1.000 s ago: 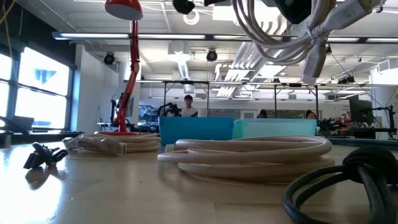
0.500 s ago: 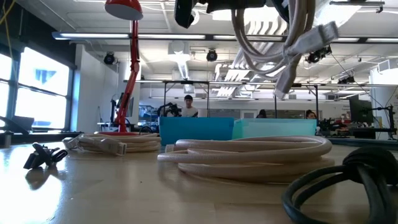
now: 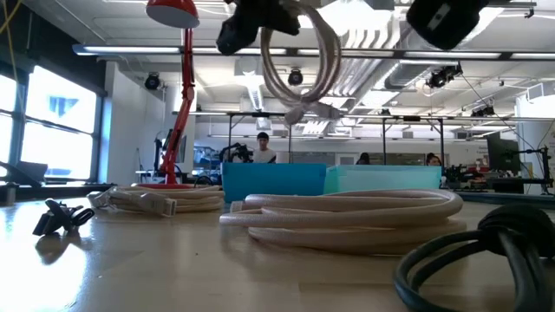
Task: Pick & Place USB Port
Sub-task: Put the brown HDMI cable into the green bin
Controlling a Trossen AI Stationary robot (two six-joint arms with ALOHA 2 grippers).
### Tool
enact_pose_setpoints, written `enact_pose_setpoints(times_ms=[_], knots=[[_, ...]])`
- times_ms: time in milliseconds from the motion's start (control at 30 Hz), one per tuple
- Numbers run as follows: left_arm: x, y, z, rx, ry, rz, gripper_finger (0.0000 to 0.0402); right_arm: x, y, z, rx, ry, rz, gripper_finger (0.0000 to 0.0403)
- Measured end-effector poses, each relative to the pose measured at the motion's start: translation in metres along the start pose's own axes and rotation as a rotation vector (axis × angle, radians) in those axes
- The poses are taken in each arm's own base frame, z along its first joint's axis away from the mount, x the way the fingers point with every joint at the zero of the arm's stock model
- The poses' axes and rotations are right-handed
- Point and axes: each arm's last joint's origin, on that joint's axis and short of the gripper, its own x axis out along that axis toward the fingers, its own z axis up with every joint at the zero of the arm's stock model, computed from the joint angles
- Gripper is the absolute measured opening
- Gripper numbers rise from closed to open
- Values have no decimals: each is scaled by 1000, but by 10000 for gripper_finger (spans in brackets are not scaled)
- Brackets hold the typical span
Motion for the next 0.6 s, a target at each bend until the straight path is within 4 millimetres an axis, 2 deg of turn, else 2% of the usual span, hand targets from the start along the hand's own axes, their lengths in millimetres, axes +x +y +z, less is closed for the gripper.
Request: enact_pose_setpoints(times_ms=[167, 433, 600], knots=[[1, -4, 0, -16, -38, -45, 24, -15, 0, 8, 6, -72, -18, 149], [-1, 3, -3, -38, -46, -31, 24, -35, 6, 14, -58, -128, 27, 149], [-7, 13, -2, -138, -201, -77, 24, -36, 6, 16, -157, -155, 6, 149]])
